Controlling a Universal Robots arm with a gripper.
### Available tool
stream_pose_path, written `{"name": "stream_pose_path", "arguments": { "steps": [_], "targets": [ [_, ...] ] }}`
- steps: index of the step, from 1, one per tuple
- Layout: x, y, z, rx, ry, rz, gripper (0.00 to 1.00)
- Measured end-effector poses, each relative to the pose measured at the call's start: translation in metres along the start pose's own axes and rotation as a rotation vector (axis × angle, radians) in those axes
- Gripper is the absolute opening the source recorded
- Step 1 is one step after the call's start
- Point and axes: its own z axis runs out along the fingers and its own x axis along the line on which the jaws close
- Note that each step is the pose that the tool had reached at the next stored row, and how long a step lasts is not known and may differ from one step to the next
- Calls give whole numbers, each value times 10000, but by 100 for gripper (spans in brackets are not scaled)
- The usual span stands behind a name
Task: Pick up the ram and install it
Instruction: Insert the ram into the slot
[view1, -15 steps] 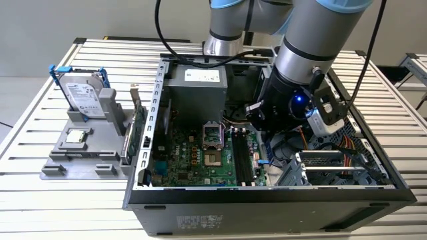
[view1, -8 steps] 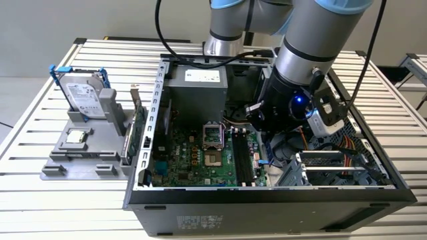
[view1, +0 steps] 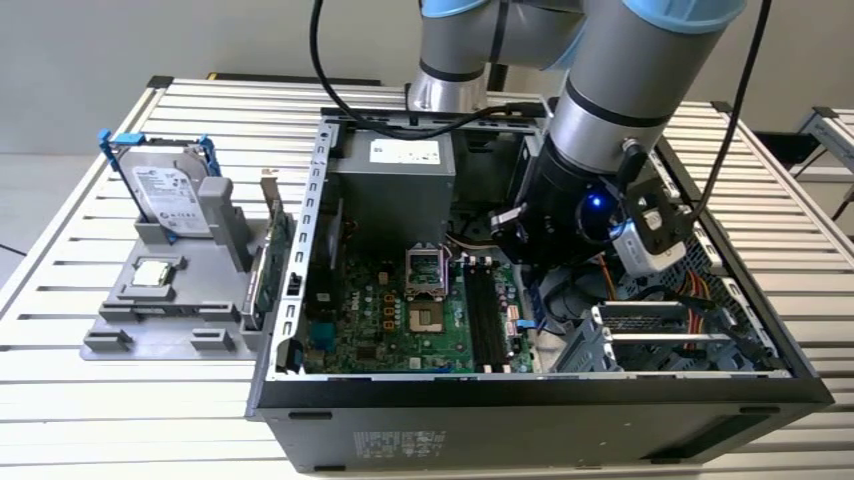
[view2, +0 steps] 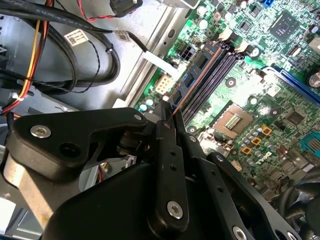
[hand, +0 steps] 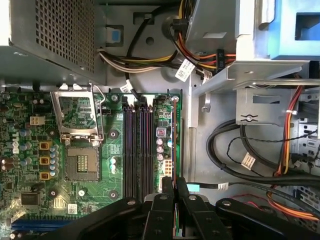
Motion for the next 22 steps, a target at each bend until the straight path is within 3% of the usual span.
{"name": "stream_pose_path", "arguments": {
  "steps": [22],
  "targets": [
    [47, -2, 149, 0, 26, -2, 0]
  ]
}}
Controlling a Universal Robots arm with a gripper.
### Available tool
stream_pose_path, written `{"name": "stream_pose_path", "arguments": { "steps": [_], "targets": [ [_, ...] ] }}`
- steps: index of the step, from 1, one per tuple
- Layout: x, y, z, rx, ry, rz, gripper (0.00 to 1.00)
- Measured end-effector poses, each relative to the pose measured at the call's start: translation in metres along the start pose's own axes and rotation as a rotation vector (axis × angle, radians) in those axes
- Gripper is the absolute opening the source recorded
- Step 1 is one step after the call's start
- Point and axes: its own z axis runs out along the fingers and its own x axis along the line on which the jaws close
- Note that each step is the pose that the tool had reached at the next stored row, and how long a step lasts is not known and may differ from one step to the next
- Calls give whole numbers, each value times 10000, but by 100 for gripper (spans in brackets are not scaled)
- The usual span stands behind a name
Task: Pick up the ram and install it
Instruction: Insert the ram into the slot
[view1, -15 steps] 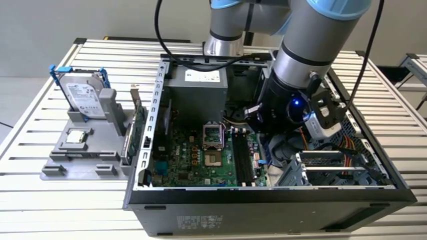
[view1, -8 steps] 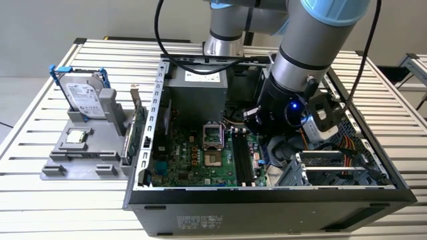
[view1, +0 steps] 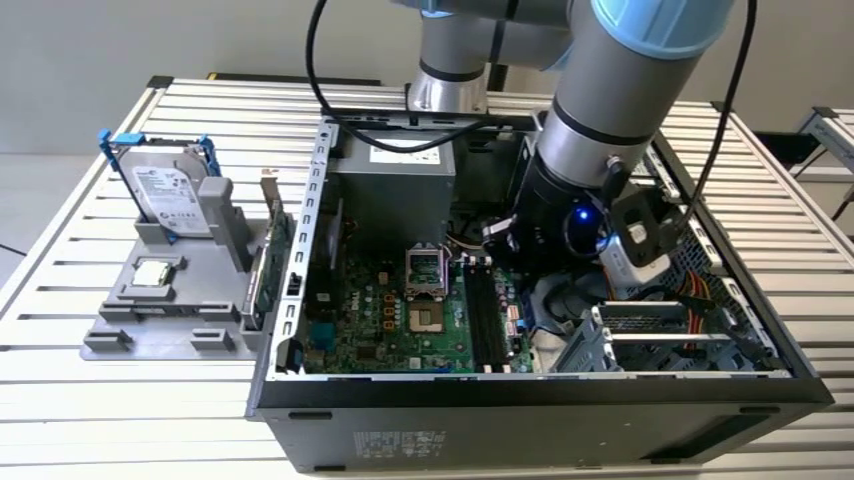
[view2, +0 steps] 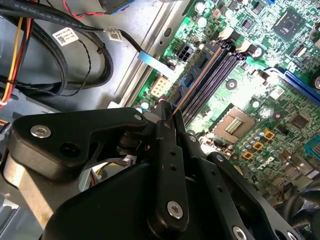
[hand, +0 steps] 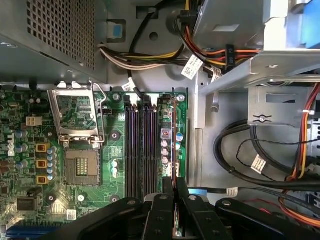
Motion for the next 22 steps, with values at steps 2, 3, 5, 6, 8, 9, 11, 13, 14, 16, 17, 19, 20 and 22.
{"name": "stream_pose_path", "arguments": {
  "steps": [2, 3, 5, 6, 8, 9, 11, 13, 14, 16, 17, 19, 20, 22],
  "targets": [
    [4, 0, 20, -1, 3, -3, 0],
    [8, -1, 28, -1, 4, -5, 0],
    [18, -4, 33, 1, 6, -17, 0],
    [21, -5, 37, 0, 6, -23, 0],
    [30, -5, 57, 0, 6, -45, 0],
    [36, -6, 66, 1, 8, -56, 0],
    [45, -7, 85, 1, 13, -76, 0],
    [52, -8, 110, 2, 15, -101, 0],
    [56, -9, 118, 2, 15, -115, 0],
    [66, -13, 132, 4, 16, -142, 0],
    [68, -16, 138, 3, 16, -153, 0],
    [76, -16, 151, 3, 16, -178, 0],
    [79, -16, 160, 4, 17, -199, 0],
    [89, -18, 171, 7, 19, -242, 0]
  ]
}}
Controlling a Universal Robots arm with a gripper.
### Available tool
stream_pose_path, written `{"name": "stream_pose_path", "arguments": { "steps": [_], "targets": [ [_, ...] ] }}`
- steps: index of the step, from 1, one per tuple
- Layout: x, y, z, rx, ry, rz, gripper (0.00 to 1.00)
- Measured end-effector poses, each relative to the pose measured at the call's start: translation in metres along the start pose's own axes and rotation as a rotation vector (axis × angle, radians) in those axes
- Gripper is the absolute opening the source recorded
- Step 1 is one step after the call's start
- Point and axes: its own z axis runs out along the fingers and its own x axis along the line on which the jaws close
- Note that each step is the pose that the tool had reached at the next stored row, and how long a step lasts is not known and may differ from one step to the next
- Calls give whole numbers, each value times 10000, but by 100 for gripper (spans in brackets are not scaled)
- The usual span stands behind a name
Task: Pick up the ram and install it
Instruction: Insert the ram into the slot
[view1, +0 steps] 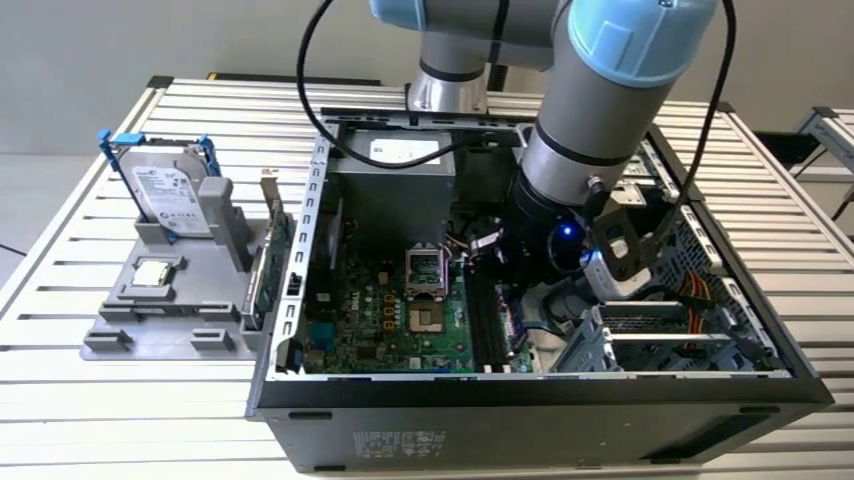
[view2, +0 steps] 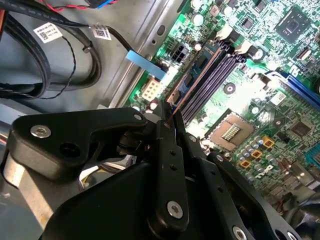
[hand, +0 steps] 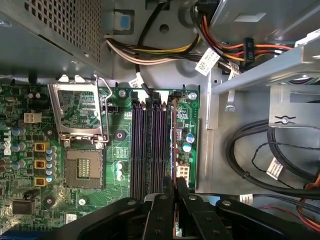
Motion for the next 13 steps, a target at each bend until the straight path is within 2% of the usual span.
{"name": "stream_pose_path", "arguments": {
  "steps": [13],
  "targets": [
    [44, -56, 53, -1, 0, -87, 0]
  ]
}}
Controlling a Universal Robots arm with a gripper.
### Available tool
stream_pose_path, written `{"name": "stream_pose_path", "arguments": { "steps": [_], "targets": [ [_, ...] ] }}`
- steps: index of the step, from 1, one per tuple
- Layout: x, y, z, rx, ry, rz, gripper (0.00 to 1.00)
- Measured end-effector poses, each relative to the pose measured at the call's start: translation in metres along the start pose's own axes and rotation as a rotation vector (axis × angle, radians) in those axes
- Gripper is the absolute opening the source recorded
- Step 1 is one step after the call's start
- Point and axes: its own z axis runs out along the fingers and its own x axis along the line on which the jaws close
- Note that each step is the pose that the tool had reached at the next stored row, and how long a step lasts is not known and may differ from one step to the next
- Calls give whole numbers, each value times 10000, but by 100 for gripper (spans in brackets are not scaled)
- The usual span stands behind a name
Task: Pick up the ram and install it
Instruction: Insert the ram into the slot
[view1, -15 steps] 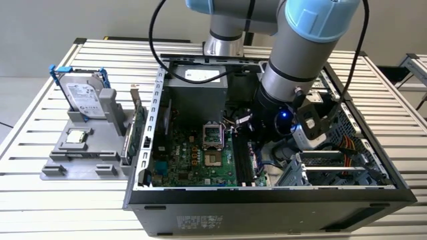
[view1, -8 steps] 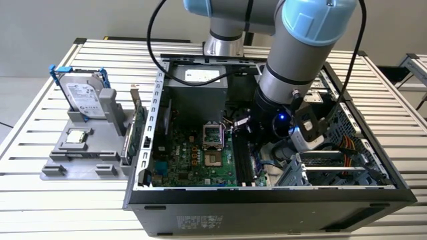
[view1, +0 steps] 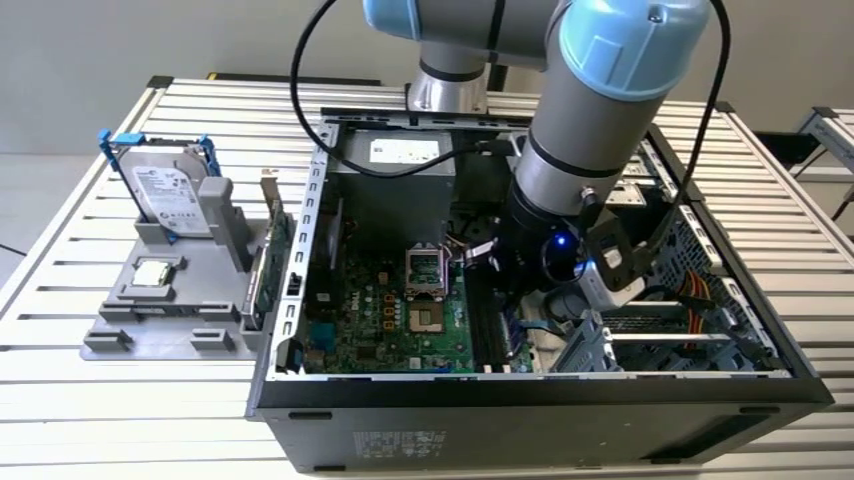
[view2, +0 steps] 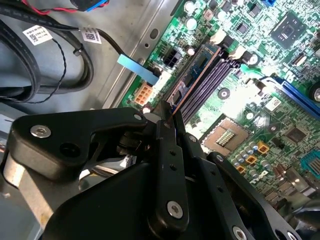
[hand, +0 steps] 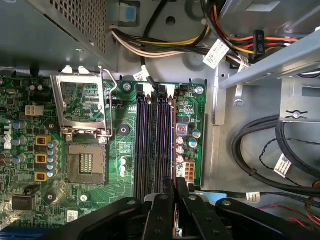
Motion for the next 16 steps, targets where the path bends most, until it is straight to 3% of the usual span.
{"name": "stream_pose_path", "arguments": {
  "steps": [16],
  "targets": [
    [3, 18, 86, -1, 0, 0, 0]
  ]
}}
